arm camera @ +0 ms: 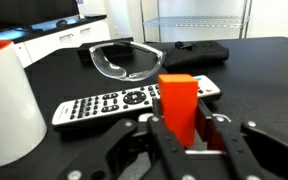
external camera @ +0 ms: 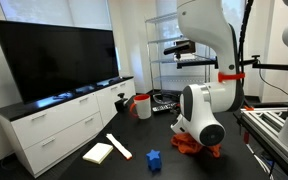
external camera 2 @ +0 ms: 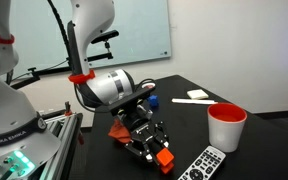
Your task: Put the orange block upright
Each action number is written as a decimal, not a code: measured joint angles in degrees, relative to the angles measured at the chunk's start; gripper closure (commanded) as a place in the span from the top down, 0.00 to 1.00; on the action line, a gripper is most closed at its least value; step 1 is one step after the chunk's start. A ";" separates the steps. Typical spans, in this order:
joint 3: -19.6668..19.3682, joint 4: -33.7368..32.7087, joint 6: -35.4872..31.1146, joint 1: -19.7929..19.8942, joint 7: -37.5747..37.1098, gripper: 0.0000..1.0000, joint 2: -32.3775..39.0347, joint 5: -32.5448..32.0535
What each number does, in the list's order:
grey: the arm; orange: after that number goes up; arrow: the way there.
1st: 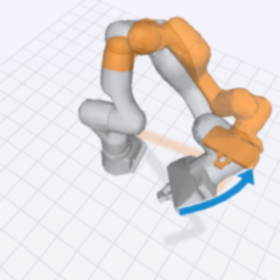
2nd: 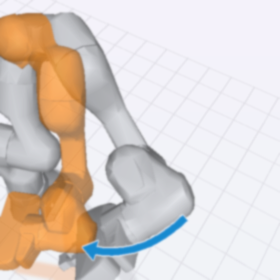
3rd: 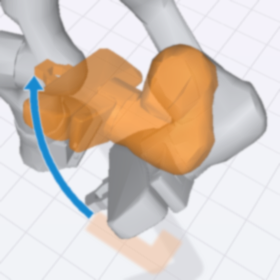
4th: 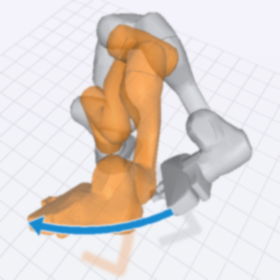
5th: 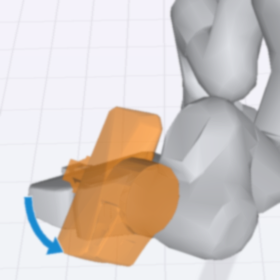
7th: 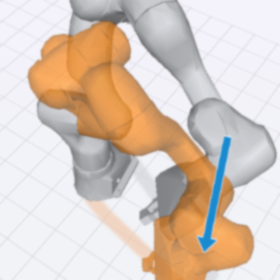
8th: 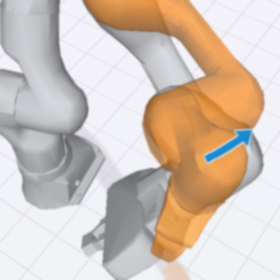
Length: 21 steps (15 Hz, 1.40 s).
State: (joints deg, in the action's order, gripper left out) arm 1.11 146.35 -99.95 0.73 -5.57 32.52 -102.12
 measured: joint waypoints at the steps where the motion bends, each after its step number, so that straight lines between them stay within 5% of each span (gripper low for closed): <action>1: 0.04 0.00 0.49 0.00 -0.26 0.09 0.14 -0.39; 7: 0.29 0.03 2.24 0.00 -1.30 0.09 0.57 -1.76; 8: 0.33 0.04 2.38 0.00 -1.33 0.34 0.60 -1.84; 17: 0.53 0.04 3.03 0.00 -1.34 0.34 0.70 -1.87; 18: 0.53 0.04 3.03 0.00 -1.34 0.09 0.70 -1.87; 21: 0.65 -0.02 2.93 0.07 -1.39 0.09 0.70 -1.86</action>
State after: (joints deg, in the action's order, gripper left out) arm 1.76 146.33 -97.02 0.81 -6.96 33.23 -103.99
